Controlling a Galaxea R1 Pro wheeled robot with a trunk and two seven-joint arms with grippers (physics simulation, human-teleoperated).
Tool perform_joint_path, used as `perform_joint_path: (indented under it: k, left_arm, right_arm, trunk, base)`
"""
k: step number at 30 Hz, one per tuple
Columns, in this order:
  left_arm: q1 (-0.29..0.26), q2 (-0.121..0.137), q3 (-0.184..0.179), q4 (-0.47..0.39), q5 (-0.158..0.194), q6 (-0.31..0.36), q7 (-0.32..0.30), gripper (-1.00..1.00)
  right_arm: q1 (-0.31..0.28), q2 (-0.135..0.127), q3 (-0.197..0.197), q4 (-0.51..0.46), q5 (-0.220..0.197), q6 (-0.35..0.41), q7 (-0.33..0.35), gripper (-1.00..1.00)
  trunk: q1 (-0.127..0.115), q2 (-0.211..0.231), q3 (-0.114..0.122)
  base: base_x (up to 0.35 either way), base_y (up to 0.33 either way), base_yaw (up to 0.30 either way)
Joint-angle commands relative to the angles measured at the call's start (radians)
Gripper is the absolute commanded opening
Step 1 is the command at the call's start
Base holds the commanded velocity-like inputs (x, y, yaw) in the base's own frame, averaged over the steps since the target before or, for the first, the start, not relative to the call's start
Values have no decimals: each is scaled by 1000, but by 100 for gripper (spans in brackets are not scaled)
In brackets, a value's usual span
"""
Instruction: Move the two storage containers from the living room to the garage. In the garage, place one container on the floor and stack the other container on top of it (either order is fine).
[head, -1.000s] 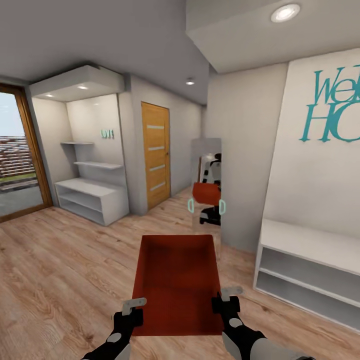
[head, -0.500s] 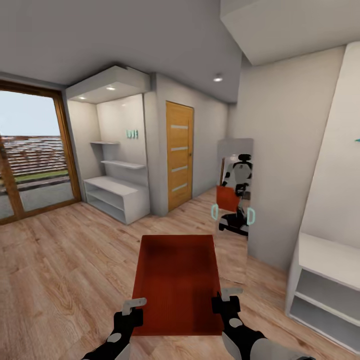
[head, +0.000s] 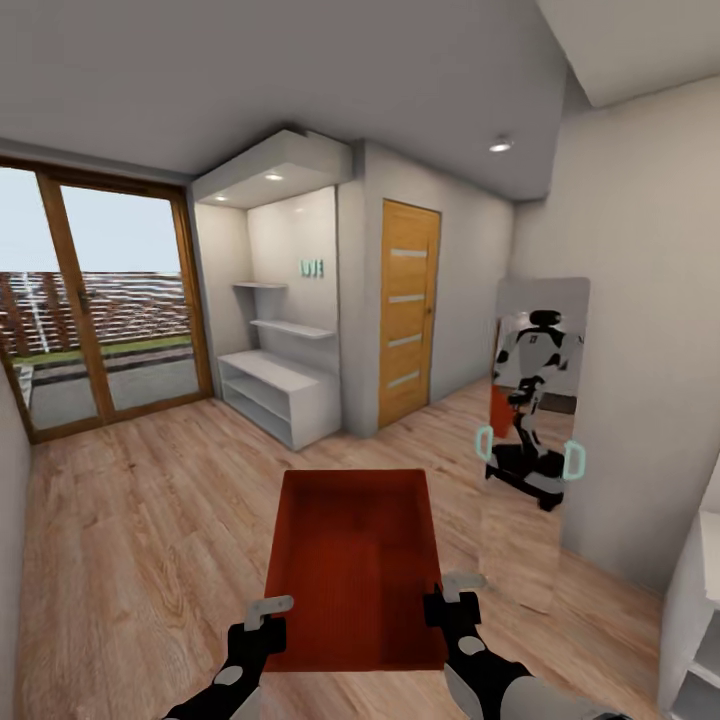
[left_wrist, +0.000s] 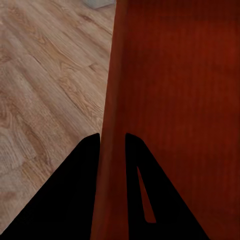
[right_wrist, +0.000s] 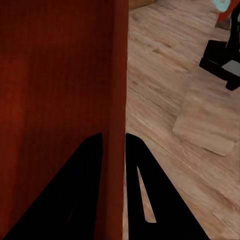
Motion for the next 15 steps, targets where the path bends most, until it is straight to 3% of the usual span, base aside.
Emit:
perform_joint_path:
  k: [1, 6, 15]
  left_arm:
    - [-1, 1, 15, -4, -18, -15, 10, -100]
    - [-1, 1, 15, -4, -18, -15, 10, -100]
    - [-1, 1, 15, -4, -18, -15, 9, -100]
  right_arm:
    - [-1, -1, -40, 3, -8, 2, 29, -100]
    - [-1, -2, -40, 2, -8, 1, 29, -100]
    - [-1, -3, -41, 2, -8, 1, 29, -100]
  trunk:
    - [1, -1, -1]
    - [1, -1, -1]
    - [1, -1, -1]
  base:
    - [322, 0, 291]
    - [322, 0, 230]
    - [322, 0, 23]
